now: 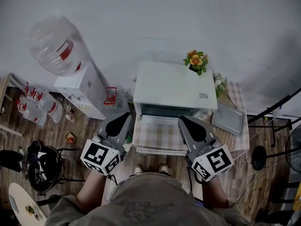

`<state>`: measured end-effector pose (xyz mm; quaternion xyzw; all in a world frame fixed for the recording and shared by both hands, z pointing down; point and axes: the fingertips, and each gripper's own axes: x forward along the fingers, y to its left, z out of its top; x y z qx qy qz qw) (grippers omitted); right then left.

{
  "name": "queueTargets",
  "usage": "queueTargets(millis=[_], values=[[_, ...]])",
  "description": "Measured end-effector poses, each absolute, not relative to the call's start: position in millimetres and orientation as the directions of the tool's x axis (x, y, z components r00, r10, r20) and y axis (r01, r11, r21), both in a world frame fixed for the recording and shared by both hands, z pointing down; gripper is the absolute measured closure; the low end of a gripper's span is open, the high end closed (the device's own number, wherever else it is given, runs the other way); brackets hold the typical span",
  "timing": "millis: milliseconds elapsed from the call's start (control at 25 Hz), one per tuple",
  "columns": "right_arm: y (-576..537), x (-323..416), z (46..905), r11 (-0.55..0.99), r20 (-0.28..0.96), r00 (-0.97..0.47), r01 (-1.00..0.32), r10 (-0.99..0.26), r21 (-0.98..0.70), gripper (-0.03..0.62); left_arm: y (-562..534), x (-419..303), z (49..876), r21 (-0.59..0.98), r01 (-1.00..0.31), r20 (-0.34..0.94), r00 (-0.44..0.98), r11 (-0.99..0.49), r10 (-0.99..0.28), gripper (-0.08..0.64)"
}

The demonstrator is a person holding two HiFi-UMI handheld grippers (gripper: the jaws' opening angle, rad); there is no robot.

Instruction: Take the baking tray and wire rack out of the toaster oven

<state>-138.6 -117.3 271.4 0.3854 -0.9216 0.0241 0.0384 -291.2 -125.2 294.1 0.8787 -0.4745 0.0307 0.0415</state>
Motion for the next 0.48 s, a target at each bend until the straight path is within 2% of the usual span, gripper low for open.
queueTargets(millis=[480], values=[[-115.3,-133.2,275.2,0.696,0.092,-0.694,-0.718,-0.714,-0.021,0.566,-125.1,-287.8,292.3,0.039,-0.839,0.081,0.545,-0.543,-0.835,0.554]])
